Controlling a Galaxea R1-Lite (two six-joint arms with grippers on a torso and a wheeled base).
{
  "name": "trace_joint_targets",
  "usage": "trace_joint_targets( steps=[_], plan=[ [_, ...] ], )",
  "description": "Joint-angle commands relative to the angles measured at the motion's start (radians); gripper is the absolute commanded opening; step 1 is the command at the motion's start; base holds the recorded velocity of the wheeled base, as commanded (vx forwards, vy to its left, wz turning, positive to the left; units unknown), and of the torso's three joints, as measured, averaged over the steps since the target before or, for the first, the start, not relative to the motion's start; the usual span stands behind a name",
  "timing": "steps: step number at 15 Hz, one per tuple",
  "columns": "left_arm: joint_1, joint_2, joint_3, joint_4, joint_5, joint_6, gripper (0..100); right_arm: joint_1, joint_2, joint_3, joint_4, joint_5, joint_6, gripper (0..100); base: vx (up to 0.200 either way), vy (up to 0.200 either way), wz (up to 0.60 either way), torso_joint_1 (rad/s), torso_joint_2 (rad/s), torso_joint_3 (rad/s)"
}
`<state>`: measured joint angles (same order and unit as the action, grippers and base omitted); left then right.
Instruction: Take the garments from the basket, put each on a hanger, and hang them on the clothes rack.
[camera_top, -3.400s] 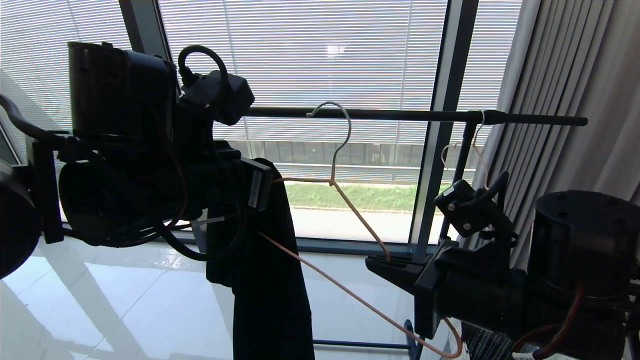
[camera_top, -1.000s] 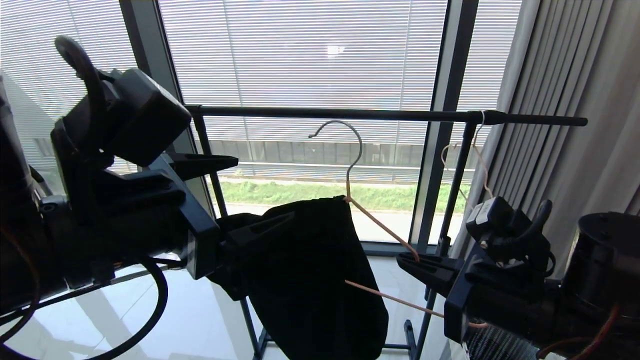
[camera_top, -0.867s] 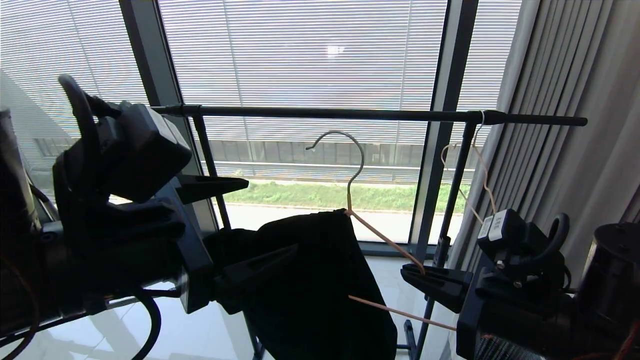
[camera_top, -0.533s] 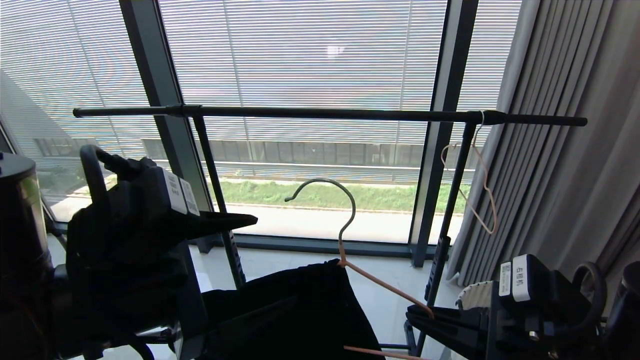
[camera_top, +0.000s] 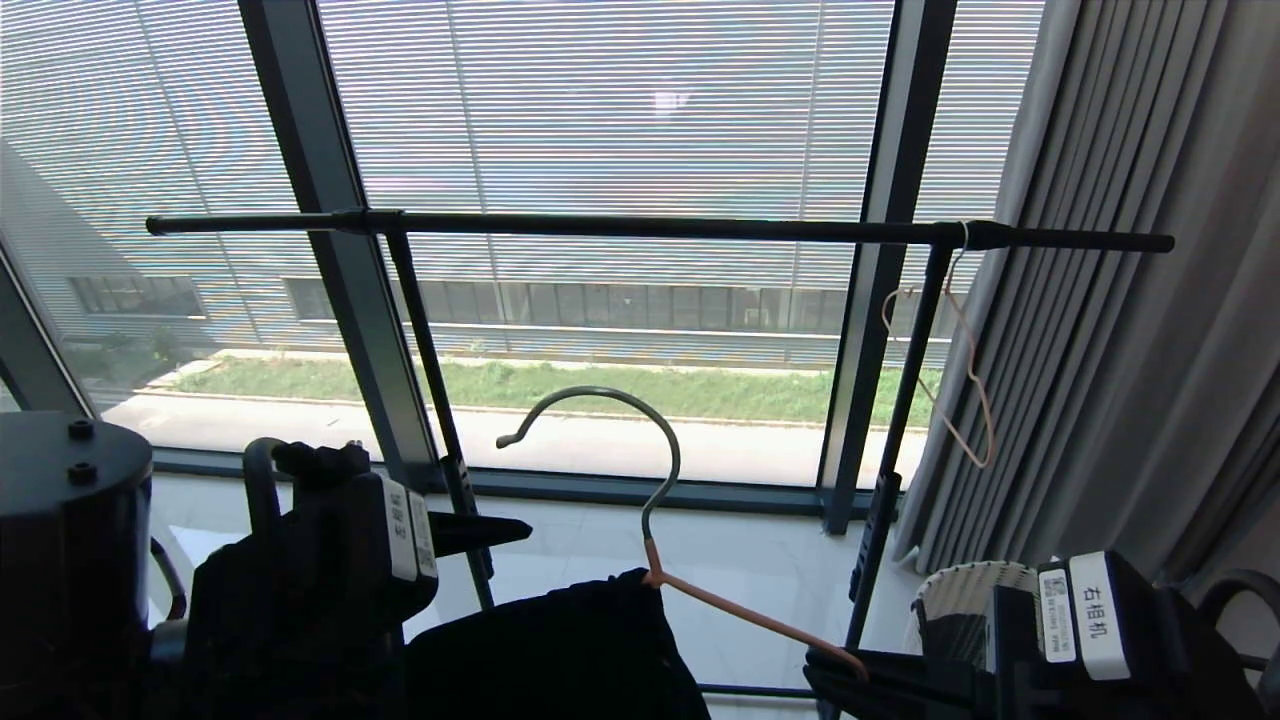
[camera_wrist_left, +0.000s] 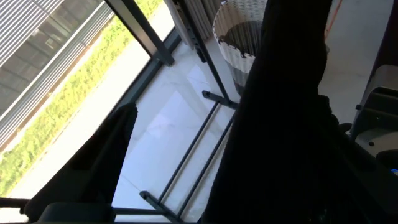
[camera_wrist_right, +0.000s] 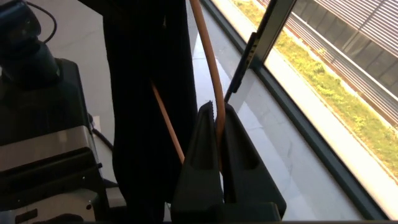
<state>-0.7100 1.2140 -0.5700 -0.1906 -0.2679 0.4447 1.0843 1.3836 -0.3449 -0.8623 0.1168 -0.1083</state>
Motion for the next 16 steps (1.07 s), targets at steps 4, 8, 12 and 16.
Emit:
trace_joint_targets(
  steps=[4,8,12,16],
  plan=[
    [-0.023,0.01,0.032,0.0,-0.002,0.009,0,0.019,0.0,-0.028,-0.001,0.0,-0.005,0,0.0,0.0,0.0,0.0,0.0,0.0],
    [-0.02,0.01,0.024,0.0,-0.002,0.002,0,0.019,-0.002,-0.023,-0.001,-0.005,-0.013,0,0.0,0.0,0.0,0.0,0.0,0.0],
    [-0.002,0.038,0.035,-0.078,0.004,0.002,0,0.011,-0.003,-0.019,-0.001,-0.017,-0.017,100,0.0,0.0,0.0,0.0,0.0,0.0],
    [0.115,0.051,0.119,-0.11,0.026,0.005,0,-0.049,0.003,-0.016,-0.001,-0.101,-0.013,100,0.0,0.0,0.0,0.0,0.0,0.0]
  ],
)
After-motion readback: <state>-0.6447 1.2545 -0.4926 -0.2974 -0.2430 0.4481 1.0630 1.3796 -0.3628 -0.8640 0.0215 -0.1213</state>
